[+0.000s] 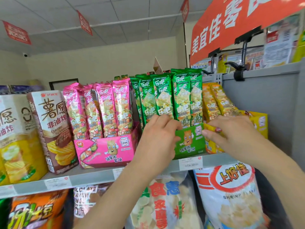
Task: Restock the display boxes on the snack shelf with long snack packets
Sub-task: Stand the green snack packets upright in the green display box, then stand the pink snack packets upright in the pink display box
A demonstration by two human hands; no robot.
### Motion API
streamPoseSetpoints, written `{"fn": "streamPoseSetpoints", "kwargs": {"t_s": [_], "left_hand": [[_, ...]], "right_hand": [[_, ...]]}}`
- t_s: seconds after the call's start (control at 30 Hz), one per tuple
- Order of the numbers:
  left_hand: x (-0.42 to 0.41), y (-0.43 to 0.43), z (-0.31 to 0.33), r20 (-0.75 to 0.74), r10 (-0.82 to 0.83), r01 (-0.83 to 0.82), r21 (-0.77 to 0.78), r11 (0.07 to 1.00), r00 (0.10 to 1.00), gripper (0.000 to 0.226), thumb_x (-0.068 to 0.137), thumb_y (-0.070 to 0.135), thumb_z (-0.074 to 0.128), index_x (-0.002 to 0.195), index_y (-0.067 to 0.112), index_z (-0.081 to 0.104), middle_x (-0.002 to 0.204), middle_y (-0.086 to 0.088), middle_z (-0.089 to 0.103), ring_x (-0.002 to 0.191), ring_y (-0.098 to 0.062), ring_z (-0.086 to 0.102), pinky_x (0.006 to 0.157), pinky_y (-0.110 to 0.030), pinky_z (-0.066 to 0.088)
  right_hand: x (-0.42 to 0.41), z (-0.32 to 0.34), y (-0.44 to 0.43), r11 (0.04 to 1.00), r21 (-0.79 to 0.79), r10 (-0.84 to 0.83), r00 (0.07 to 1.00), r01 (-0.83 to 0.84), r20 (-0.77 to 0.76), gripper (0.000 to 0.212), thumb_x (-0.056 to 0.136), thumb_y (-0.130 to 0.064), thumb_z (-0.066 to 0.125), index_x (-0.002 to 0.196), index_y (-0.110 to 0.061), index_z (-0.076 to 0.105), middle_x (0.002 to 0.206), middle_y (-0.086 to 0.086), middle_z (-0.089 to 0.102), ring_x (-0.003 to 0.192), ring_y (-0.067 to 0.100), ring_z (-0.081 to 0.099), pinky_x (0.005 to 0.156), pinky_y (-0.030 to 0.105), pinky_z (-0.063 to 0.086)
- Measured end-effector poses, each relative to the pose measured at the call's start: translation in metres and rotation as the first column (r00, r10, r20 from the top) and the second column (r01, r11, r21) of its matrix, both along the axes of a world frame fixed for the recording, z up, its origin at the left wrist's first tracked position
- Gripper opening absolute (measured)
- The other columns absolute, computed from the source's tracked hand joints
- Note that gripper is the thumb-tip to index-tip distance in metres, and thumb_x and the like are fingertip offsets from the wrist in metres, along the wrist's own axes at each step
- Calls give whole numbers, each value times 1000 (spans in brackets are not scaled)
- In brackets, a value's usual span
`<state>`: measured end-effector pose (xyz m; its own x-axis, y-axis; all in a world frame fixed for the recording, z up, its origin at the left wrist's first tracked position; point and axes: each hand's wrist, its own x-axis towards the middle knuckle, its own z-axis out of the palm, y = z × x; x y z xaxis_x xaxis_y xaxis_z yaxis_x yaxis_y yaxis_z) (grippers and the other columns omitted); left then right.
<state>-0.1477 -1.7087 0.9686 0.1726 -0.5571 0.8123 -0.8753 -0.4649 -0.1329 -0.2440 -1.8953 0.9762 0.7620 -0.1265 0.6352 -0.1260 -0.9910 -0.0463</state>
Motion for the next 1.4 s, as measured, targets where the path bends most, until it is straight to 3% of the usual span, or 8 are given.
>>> {"fn": "streamPoseSetpoints", "kwargs": {"t_s": [0.17, 0.37, 0.57, 0.77, 0.97, 1.07, 1.2, 1.4], "left_hand": [[9, 7, -3, -66, -87, 85, -34, 996, 994, 23, 75, -6, 75, 94, 3, 65, 91, -6, 57, 84, -29, 51, 75, -33, 35], [8, 10, 0, -153, -161, 157, -42, 987, 975, 15, 78, 1, 63, 92, 6, 62, 87, 6, 45, 83, -17, 42, 74, -32, 35], [-5, 8, 2, -250, -209, 192, -91, 977, 945, 14, 78, 5, 64, 91, 11, 63, 83, 5, 50, 80, -10, 43, 76, -23, 37], [-15, -3, -9, -189, -164, 111, -263, 958, 968, 14, 77, 11, 72, 91, 10, 74, 90, 1, 59, 85, -16, 55, 81, -23, 44], [-22, -11, -28, 5, -32, 32, -370, 929, 999, 19, 81, 6, 73, 99, 4, 75, 91, -3, 58, 82, -24, 57, 72, -36, 49], [-26, -9, -33, 61, 21, 2, -361, 933, 998, 17, 86, 2, 68, 103, 1, 75, 93, -5, 62, 84, -26, 60, 71, -39, 50], [-36, 10, -31, -4, 4, -5, -325, 946, 1000, 22, 91, -1, 59, 109, 3, 71, 102, -3, 67, 98, -18, 62, 93, -25, 48], [-20, 90, -18, 36, 213, -185, -363, 913, 976, 20, 91, 10, 59, 107, 9, 72, 103, 2, 62, 100, -18, 57, 93, -19, 40]], "right_hand": [[-9, 1, -11, 991, -96, 86, 995, -90, -43, 44, 95, -45, 49, 134, -25, 57, 127, -6, 64, 120, 22, 56, 91, 39, 38], [-13, -8, -22, 963, -143, 257, 936, -228, 241, 34, 86, -38, 65, 102, -11, 76, 87, 6, 72, 79, 32, 69, 65, 43, 56], [-7, -5, -30, 942, -210, 311, 918, -263, 244, 21, 90, -25, 60, 91, -9, 75, 81, 10, 70, 74, 35, 67, 60, 43, 57], [-8, -8, -45, 930, -163, 355, 923, -331, 149, 19, 88, -10, 65, 106, -5, 71, 89, 14, 68, 84, 39, 63, 67, 43, 53], [-2, -28, -44, 923, -277, 351, 881, -268, 318, 23, 89, -15, 55, 102, -1, 69, 84, 15, 64, 77, 38, 59, 67, 44, 47], [2, -40, -38, 942, -225, 329, 826, -250, 457, 24, 90, -12, 55, 106, -3, 70, 96, 13, 68, 88, 34, 58, 77, 43, 39], [4, -49, -26, 937, -176, 346, 731, -301, 588, 25, 90, -3, 52, 107, 0, 70, 107, 16, 68, 97, 37, 62, 86, 49, 45], [-2, -47, 35, 866, -258, 456, 467, -428, 757, 22, 88, 7, 51, 95, 8, 71, 93, 23, 67, 84, 31, 58, 80, 36, 46]]}}
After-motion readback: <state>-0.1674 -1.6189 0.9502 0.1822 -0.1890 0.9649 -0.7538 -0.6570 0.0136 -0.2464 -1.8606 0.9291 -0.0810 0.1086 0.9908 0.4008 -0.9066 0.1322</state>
